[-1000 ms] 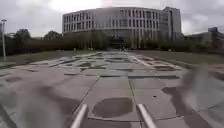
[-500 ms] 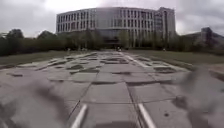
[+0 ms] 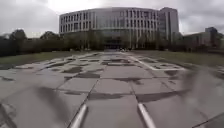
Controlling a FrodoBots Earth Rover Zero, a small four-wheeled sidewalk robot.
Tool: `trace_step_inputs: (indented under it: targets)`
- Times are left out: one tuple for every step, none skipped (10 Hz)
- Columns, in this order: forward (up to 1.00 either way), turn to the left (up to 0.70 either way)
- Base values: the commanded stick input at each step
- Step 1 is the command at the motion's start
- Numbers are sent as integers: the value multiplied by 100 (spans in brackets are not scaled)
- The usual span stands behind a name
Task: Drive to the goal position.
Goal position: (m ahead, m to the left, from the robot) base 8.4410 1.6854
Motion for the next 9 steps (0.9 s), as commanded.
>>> trace_step_inputs:
  targets:
    - [100, 0]
    - [100, 0]
    - [100, 0]
    - [100, 0]
    - [100, 0]
    - [100, 0]
    - [100, 0]
    - [100, 0]
    - [100, -24]
